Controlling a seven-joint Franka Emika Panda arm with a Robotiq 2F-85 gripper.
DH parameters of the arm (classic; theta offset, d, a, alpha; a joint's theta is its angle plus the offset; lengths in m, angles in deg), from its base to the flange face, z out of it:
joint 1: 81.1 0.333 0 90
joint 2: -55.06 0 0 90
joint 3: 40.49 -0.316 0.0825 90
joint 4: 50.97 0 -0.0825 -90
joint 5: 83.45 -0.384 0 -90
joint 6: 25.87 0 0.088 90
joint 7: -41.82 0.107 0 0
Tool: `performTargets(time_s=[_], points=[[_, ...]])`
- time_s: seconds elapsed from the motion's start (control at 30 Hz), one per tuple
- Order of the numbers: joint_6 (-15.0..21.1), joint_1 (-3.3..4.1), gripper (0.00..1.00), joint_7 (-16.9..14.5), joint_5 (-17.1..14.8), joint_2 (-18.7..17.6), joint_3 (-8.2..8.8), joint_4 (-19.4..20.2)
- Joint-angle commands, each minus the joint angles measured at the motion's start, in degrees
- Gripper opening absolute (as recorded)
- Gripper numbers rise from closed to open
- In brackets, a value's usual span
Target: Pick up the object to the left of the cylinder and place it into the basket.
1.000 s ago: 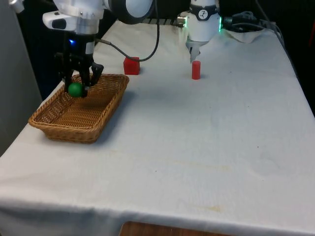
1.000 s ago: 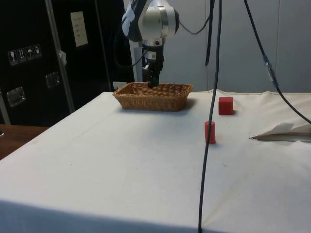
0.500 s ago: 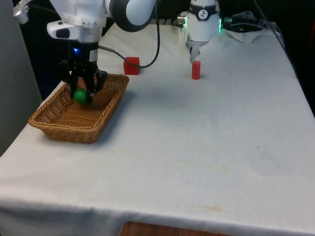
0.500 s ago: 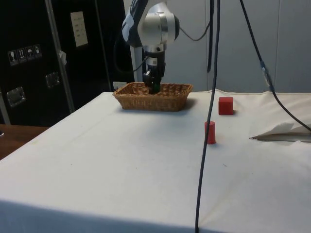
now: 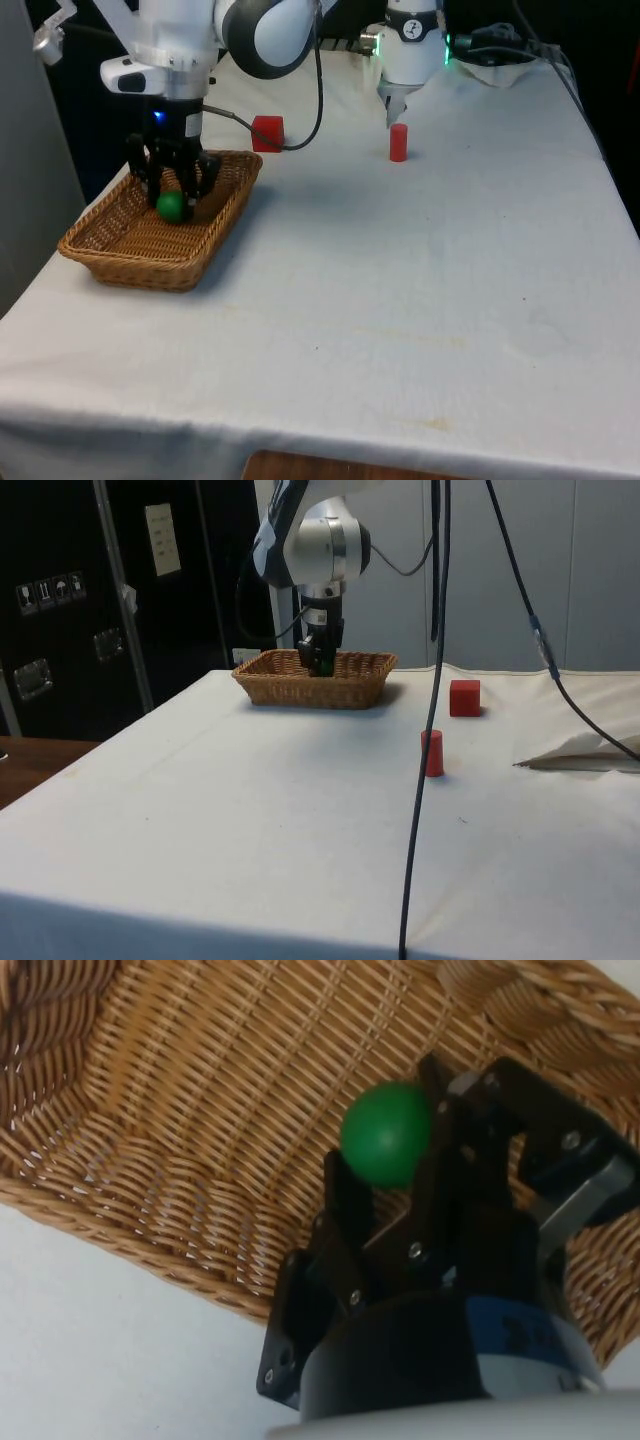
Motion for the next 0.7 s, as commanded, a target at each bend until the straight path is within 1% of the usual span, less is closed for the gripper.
performTargets(time_s=[0.0, 0.03, 0.07, 0.17, 0.2, 0.23, 0.27, 0.3, 0.33, 0.47, 0.57, 0.6, 0.67], points=[[-0.1, -0.57, 0.05, -0.5, -0.4, -0.1, -0.46, -0.5], [-0.1, -0.57, 0.14, -0.5, -0.5, -0.2, -0.4, -0.5], [-0.2, -0.52, 0.34, -0.6, -0.7, -0.3, -0.4, -0.5], [-0.2, -0.52, 0.63, -0.7, -1.0, -0.4, -0.34, -0.5], [-0.2, -0.52, 0.78, -0.8, -1.1, -0.5, -0.34, -0.5], [-0.3, -0.52, 0.88, -0.8, -1.1, -0.5, -0.29, -0.6], [-0.2, 0.0, 0.97, -0.5, -0.9, -0.4, 0.06, -0.1], [-0.3, -0.52, 0.97, -0.9, -1.1, -0.5, -0.29, -0.6], [-0.3, -0.52, 1.0, -0.9, -1.1, -0.5, -0.29, -0.6], [-0.3, -0.52, 1.0, -0.9, -1.1, -0.5, -0.29, -0.6], [-0.2, 0.0, 1.0, -0.5, -0.9, -0.4, 0.11, -0.1], [-0.7, -0.06, 1.0, -0.6, -0.7, -0.1, 0.34, -0.3], [-0.9, 0.29, 1.0, -0.5, -0.6, 0.1, 0.8, -0.2]])
